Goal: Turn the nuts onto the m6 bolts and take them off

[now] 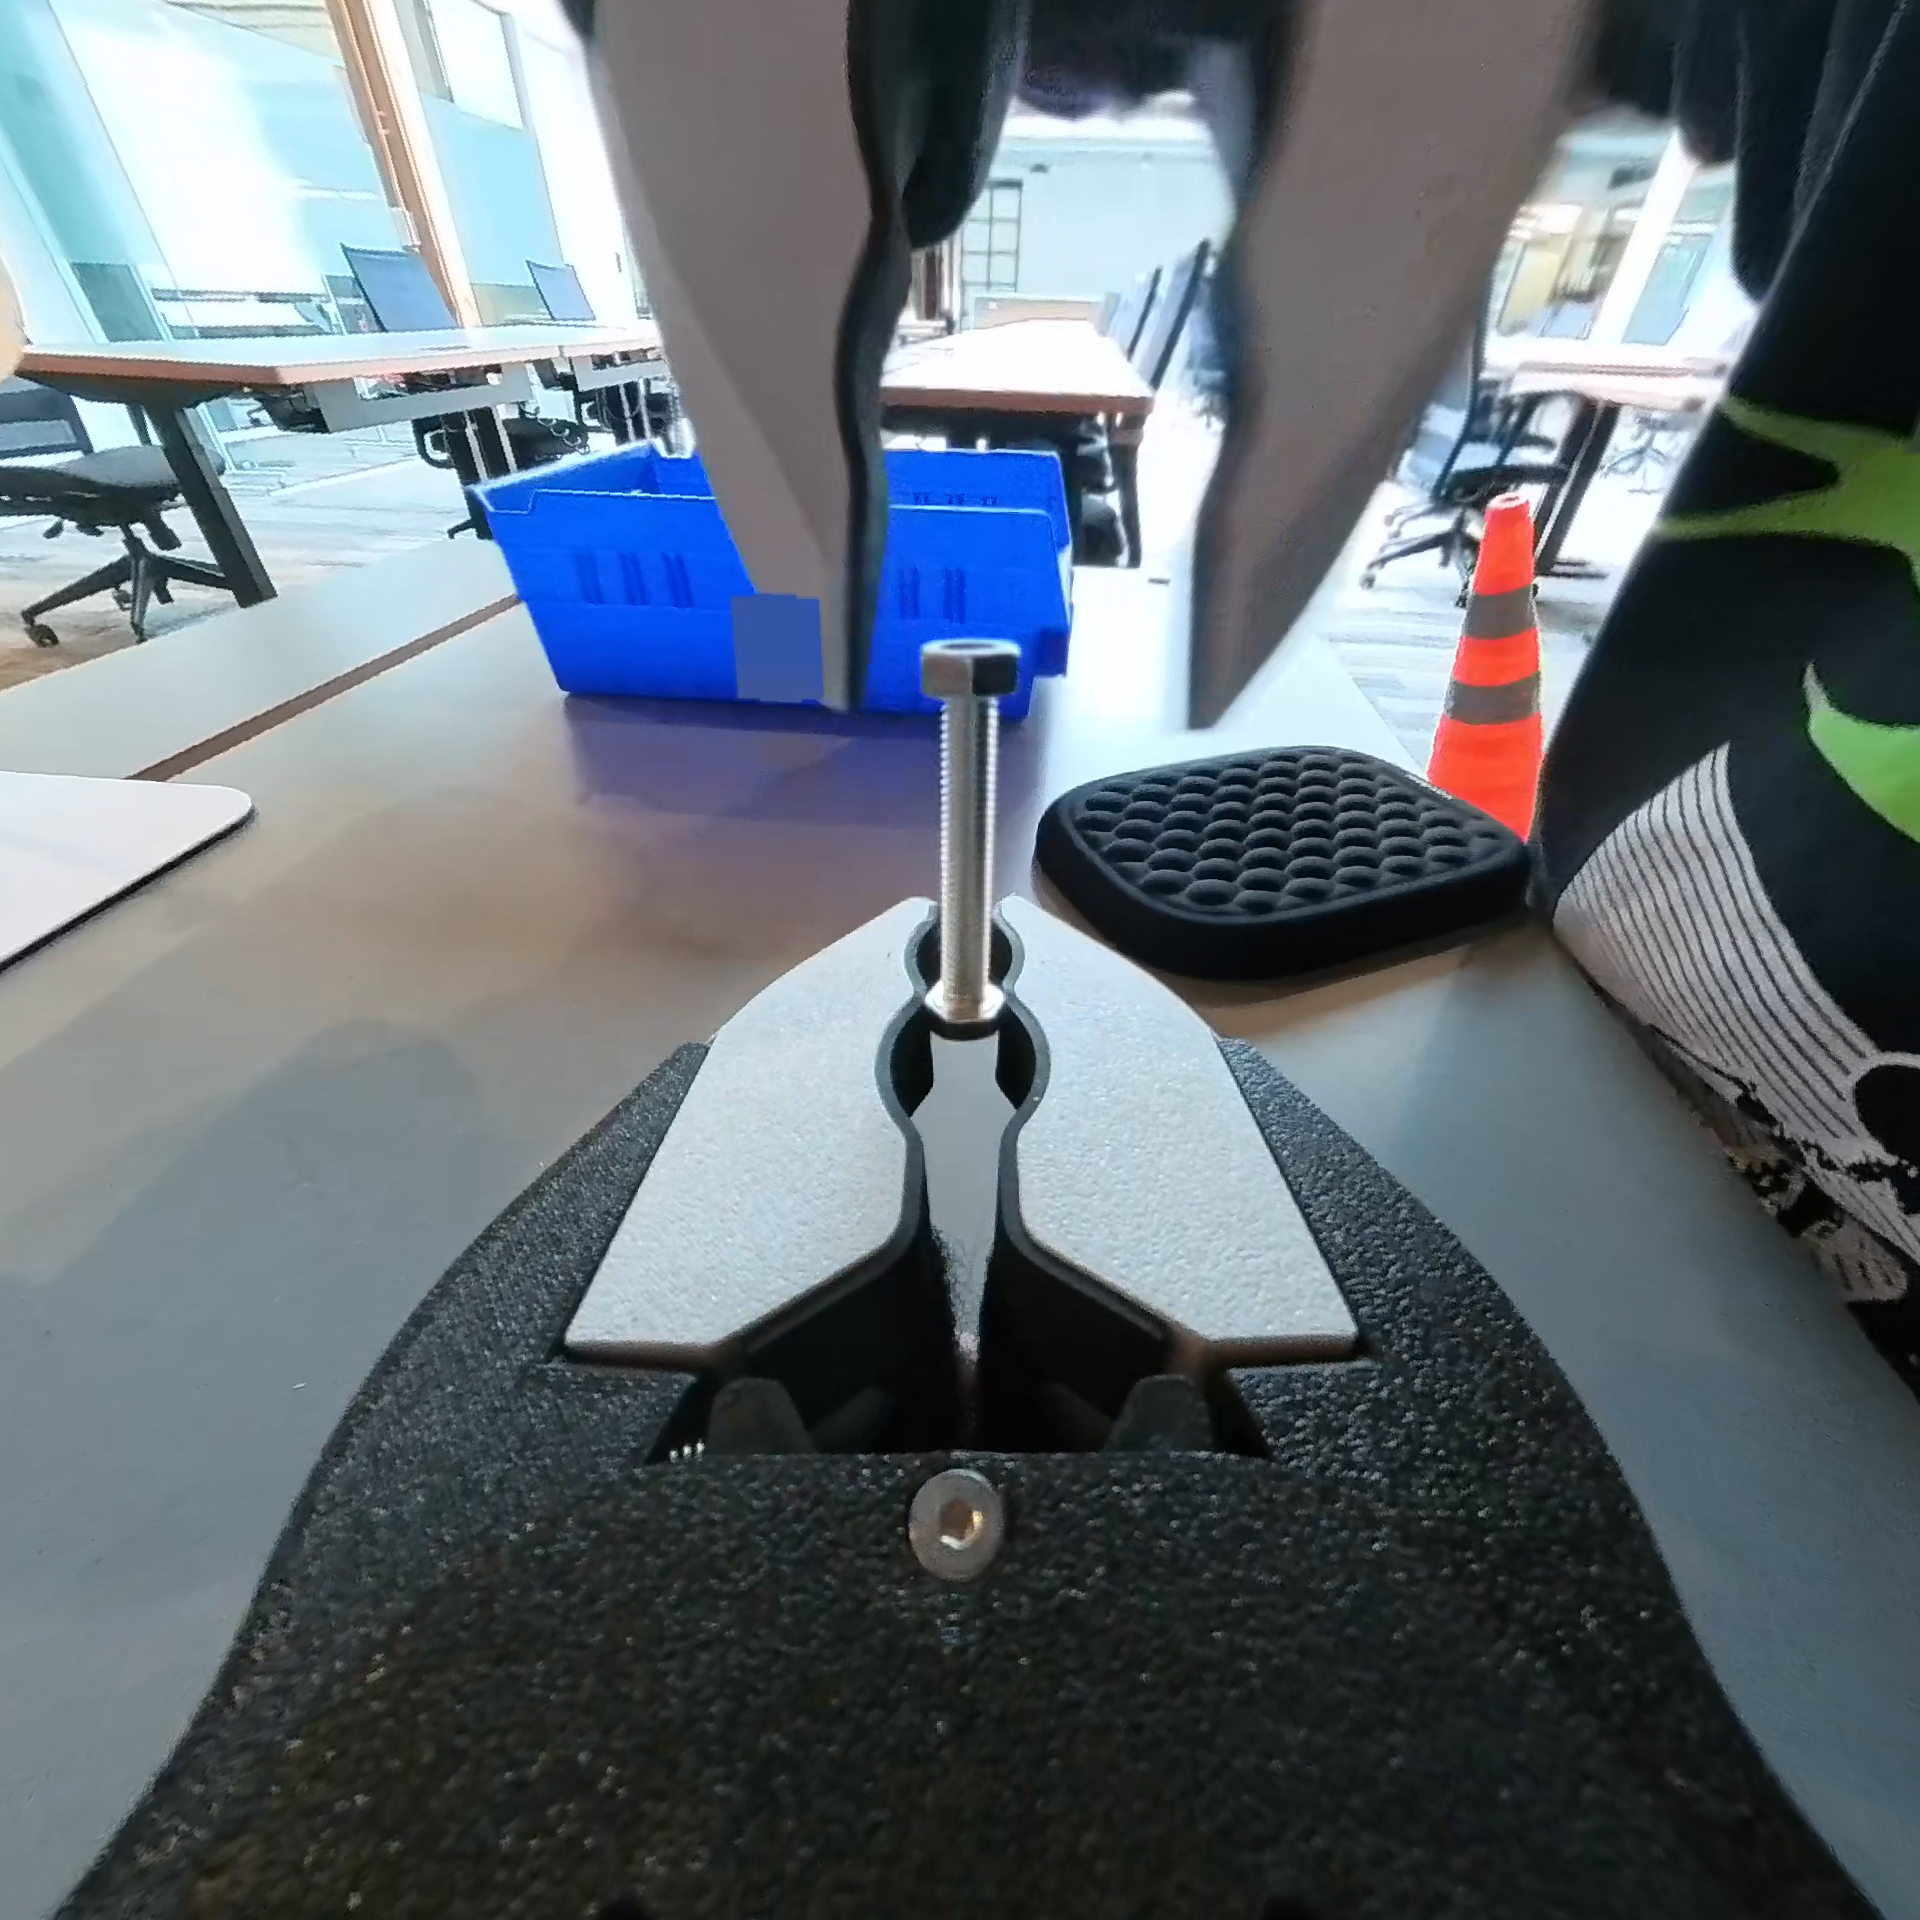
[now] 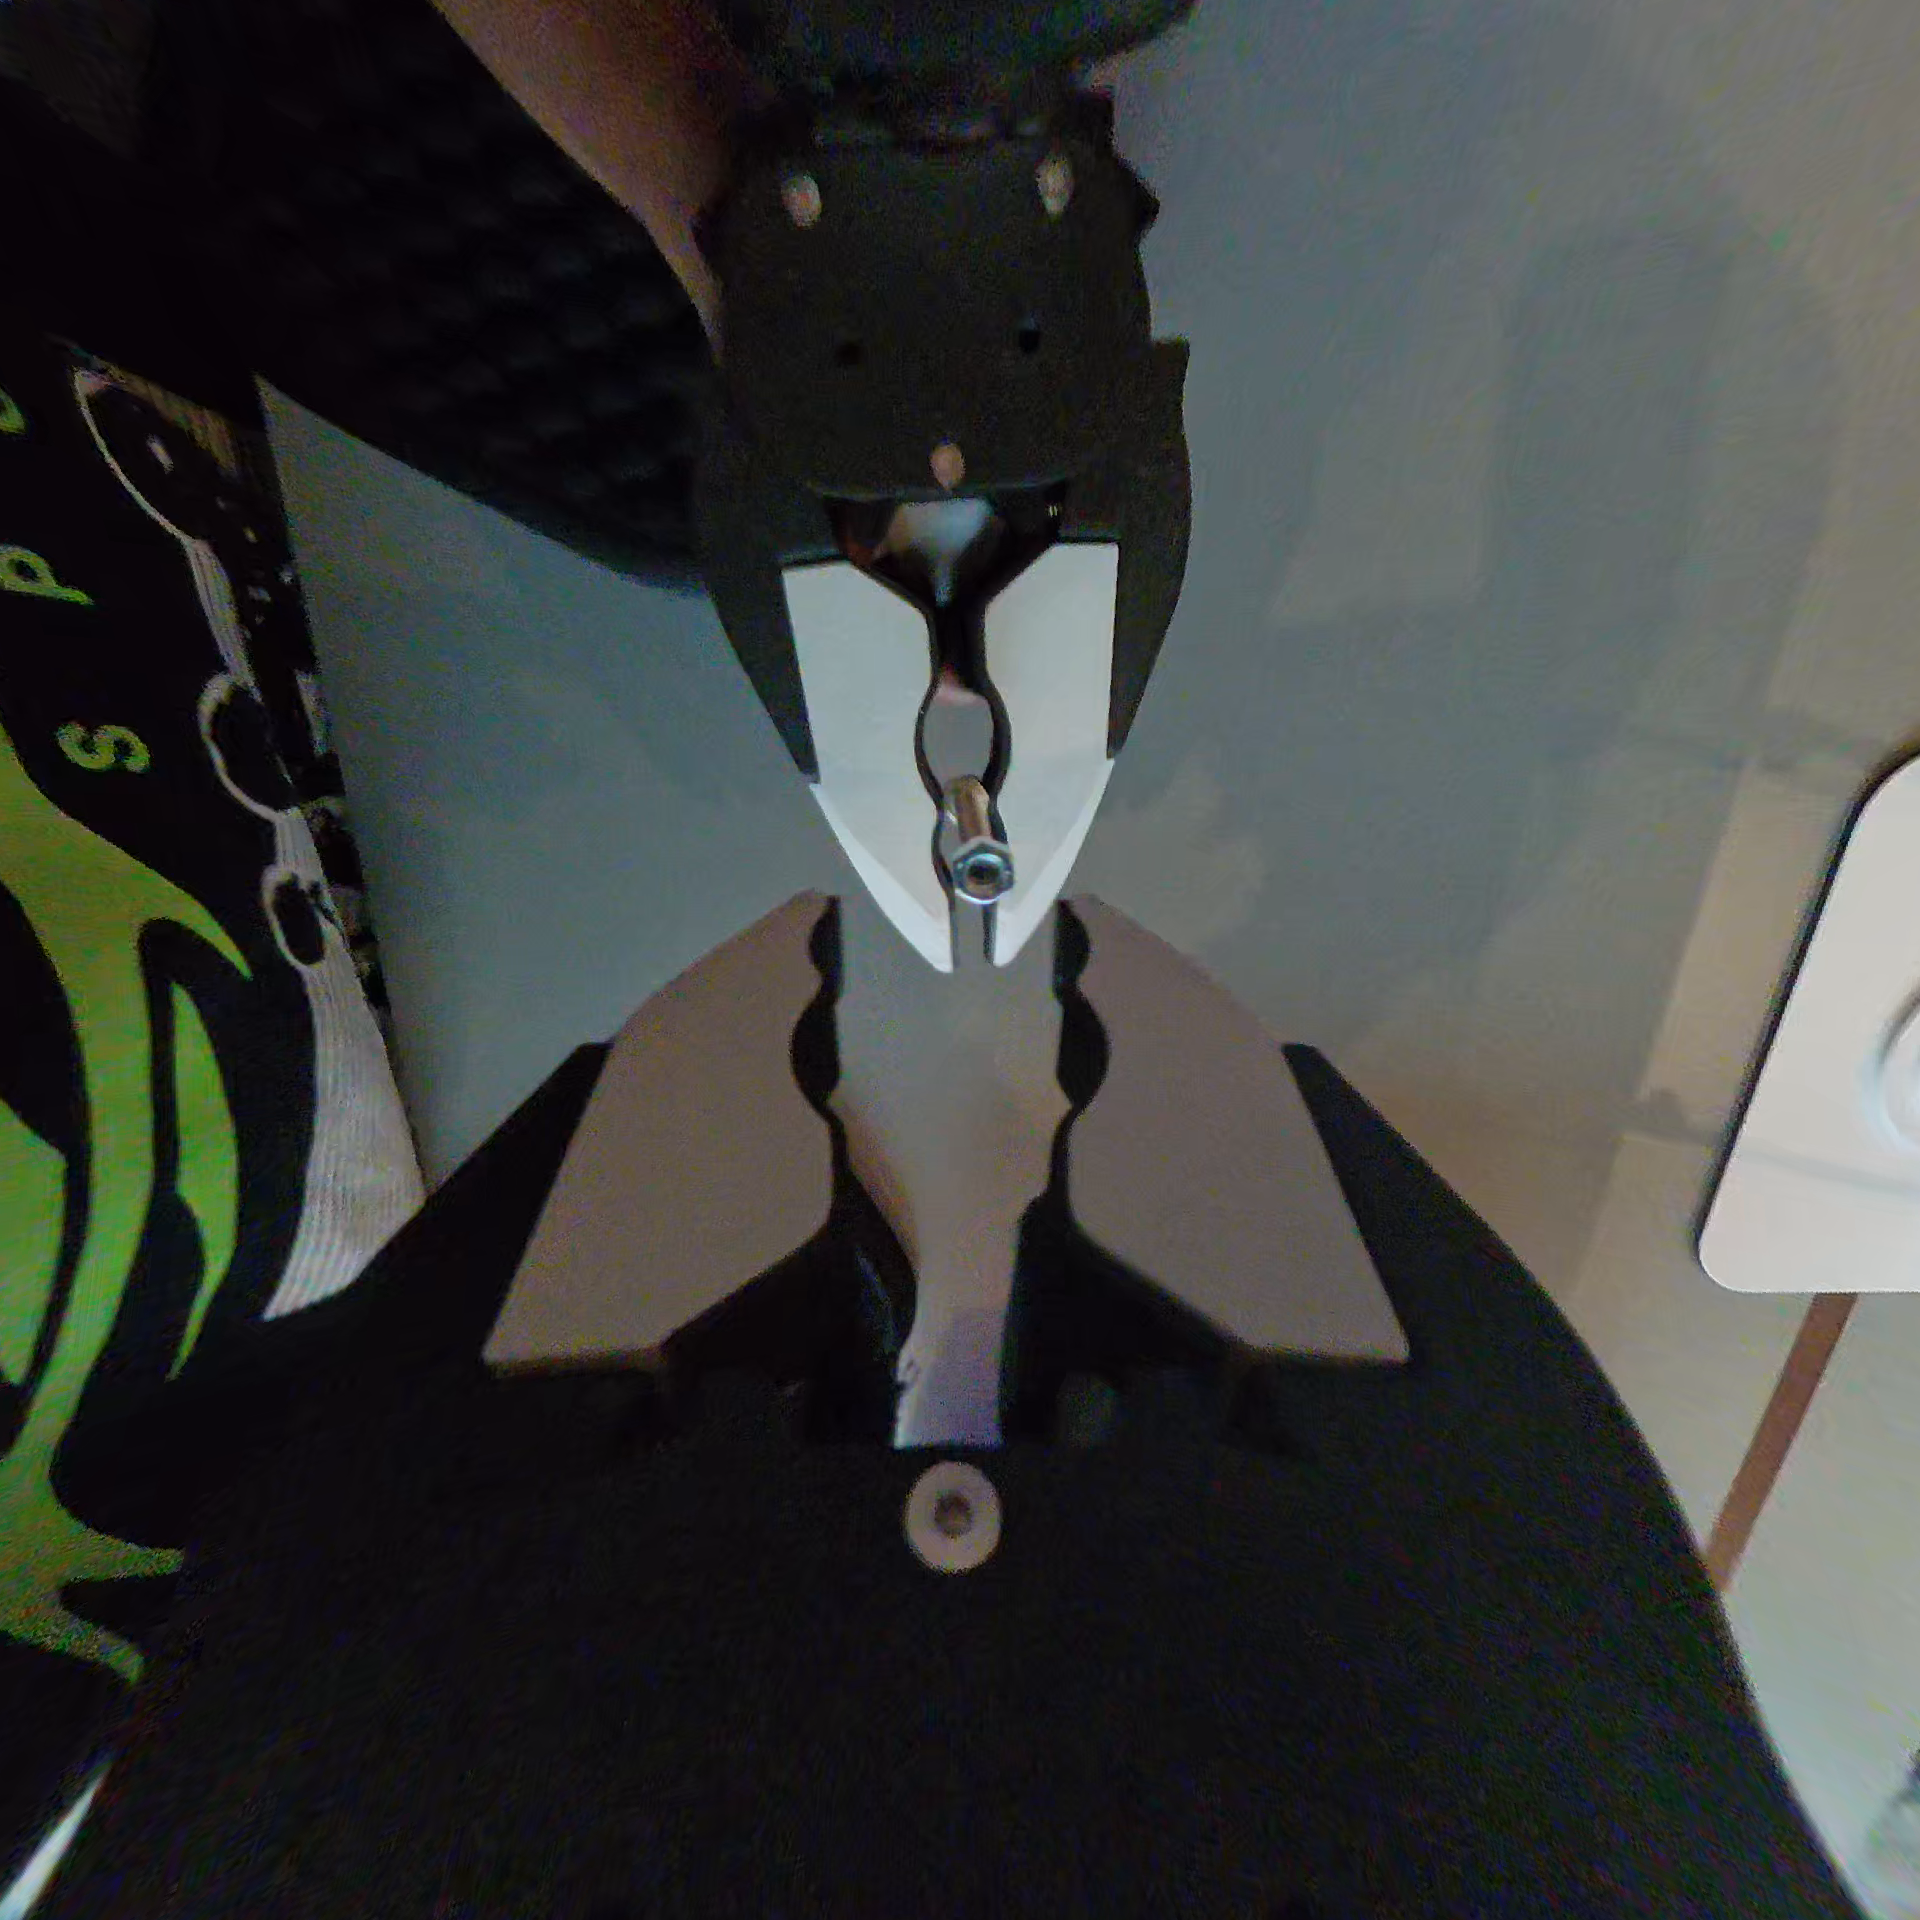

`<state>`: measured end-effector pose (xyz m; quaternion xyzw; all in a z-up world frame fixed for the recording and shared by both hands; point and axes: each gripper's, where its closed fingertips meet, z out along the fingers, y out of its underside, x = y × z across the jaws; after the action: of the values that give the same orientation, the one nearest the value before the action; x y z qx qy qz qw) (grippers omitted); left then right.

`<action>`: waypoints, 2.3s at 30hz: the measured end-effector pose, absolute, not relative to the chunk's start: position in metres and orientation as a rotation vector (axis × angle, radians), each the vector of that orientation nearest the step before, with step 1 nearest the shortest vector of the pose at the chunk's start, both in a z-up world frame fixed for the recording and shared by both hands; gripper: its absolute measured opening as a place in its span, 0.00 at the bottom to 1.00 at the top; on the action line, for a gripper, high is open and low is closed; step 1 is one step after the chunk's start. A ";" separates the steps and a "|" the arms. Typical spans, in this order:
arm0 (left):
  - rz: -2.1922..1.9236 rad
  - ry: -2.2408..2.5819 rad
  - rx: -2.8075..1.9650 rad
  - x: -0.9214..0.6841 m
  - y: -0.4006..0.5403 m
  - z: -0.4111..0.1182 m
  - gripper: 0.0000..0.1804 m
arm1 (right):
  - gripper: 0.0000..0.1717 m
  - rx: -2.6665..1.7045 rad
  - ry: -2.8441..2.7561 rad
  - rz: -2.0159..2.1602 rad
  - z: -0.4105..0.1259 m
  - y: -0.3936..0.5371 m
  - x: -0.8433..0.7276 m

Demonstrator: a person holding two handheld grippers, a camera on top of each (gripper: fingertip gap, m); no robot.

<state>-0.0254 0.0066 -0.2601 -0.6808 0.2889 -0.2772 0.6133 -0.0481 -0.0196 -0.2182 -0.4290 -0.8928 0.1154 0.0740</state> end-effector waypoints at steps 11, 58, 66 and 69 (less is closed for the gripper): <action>-0.713 0.717 -1.454 -0.018 -0.005 -0.248 0.04 | 0.47 -0.837 -2.103 1.086 -0.168 -0.039 -0.054; -0.698 0.633 -1.472 -0.009 0.015 -0.249 0.04 | 0.26 -0.718 -1.673 1.559 -0.202 -0.034 -0.034; -0.693 0.630 -1.476 -0.009 0.015 -0.249 0.04 | 0.33 -0.753 -1.623 1.575 -0.197 -0.028 -0.037; -0.693 0.618 -1.480 -0.010 0.017 -0.249 0.03 | 0.25 -0.723 -1.675 1.546 -0.201 -0.035 -0.035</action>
<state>-0.0104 0.0165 -0.2492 -0.6494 0.2711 -0.3041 0.6421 -0.0352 -0.0348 -0.2012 -0.2812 -0.6516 0.6017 0.3664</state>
